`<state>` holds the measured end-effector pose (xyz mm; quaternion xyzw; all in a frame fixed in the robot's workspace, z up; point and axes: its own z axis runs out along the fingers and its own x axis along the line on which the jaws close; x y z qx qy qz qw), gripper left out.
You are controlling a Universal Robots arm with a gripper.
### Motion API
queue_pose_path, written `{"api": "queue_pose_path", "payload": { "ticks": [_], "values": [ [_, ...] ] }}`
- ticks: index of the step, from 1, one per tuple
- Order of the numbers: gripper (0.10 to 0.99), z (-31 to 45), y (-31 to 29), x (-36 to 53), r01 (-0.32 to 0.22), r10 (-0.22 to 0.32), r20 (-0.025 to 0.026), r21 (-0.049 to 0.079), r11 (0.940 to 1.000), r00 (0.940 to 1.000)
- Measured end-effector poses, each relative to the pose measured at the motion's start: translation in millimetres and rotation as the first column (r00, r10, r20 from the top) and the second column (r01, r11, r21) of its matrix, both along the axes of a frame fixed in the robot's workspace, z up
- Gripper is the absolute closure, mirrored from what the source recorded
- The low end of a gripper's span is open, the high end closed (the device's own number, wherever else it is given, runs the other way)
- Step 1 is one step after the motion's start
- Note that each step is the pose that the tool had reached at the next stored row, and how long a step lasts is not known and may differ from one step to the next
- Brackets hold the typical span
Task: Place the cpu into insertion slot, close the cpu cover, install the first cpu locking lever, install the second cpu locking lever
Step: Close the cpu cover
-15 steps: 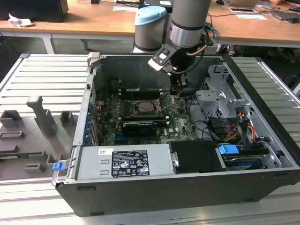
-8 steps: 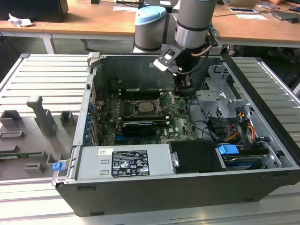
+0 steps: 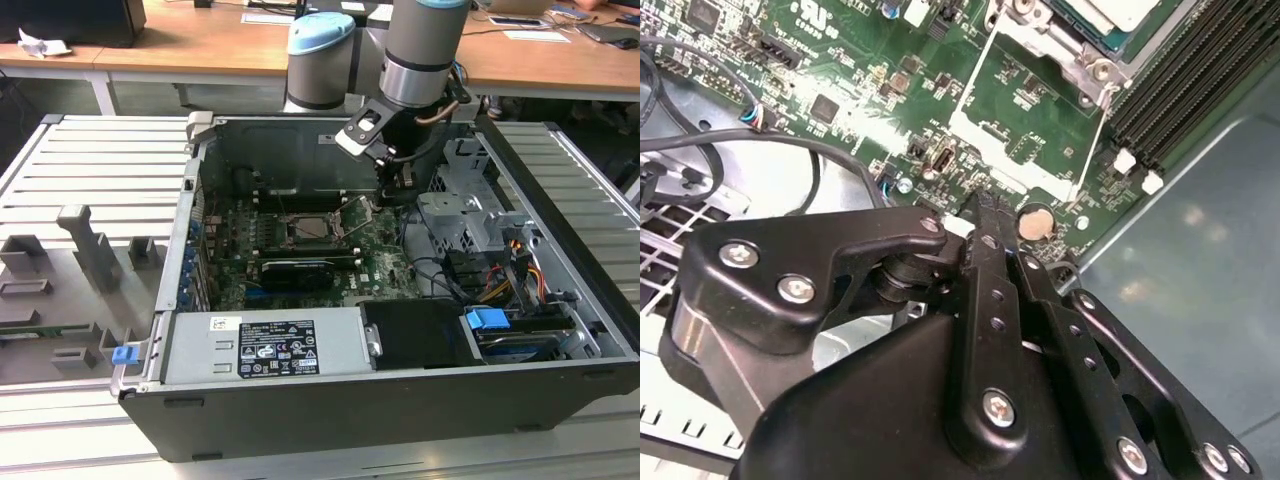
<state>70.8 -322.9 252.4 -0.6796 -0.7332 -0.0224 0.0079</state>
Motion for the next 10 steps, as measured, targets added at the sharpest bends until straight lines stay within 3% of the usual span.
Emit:
{"api": "queue_pose_path", "payload": {
  "ticks": [4, 7, 10],
  "values": [
    [0.98, -5.9, 0.0, 0.1, 0.0, 0.0, 0.0, 0.0, 1.0, 1.0],
    [0.98, -6.3, 0.0, 0.1, 0.0, 0.0, -0.0001, 0.0, 1.0, 1.0],
    [0.98, -6.4, 0.0, 0.1, 0.0, 0.0, -0.0039, 0.0, 1.0, 1.0]
  ]
}}
